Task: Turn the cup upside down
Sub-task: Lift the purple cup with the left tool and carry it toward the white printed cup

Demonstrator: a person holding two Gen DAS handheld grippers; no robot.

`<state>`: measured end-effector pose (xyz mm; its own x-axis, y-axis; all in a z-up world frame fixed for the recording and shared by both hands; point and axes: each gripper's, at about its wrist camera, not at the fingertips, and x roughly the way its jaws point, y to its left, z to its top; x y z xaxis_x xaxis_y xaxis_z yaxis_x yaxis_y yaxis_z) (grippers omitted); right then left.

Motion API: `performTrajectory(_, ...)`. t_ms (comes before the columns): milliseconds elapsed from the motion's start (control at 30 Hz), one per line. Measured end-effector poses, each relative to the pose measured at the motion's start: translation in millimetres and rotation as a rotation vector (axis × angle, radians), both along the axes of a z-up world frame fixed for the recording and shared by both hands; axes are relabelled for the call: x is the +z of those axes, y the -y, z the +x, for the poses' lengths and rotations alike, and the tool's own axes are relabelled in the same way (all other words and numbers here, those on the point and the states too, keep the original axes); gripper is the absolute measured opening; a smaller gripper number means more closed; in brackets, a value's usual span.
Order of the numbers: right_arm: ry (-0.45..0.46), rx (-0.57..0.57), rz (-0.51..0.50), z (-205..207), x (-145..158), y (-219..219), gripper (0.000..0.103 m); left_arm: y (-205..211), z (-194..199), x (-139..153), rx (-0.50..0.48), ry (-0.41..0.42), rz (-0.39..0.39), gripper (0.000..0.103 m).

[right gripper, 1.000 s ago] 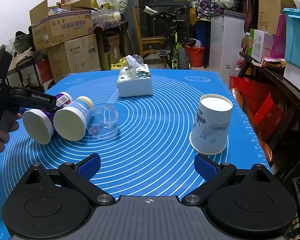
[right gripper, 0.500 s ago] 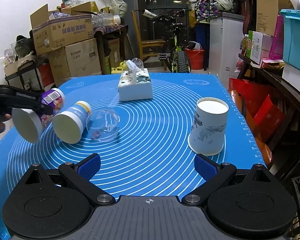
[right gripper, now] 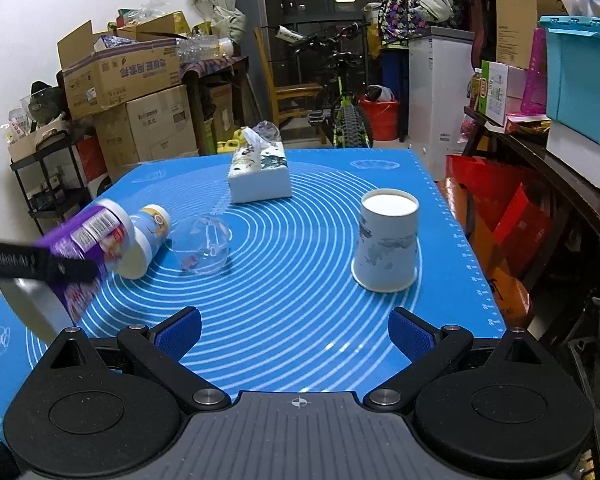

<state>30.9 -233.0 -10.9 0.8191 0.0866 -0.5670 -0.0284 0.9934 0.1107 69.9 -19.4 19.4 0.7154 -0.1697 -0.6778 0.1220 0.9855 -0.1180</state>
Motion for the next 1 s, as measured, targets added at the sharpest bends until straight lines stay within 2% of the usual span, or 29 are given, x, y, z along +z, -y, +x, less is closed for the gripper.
performTrajectory(233, -0.011, -0.006, -0.01, -12, -2, 7, 0.1, 25, -5, -27, -0.013, -0.032, -0.019, 0.072)
performTrajectory(533, -0.033, -0.02, -0.01, -17, -7, 13, 0.1, 40, -10, -43, -0.063, -0.04, 0.029, 0.073)
performTrajectory(867, -0.037, -0.003, -0.008, -16, -6, 6, 0.1, 43, -13, -44, -0.088, -0.042, 0.046, 0.092)
performTrajectory(1000, -0.036, -0.006, -0.009, -16, -6, 5, 0.1, 42, -15, -41, -0.092, -0.039, 0.037, 0.093)
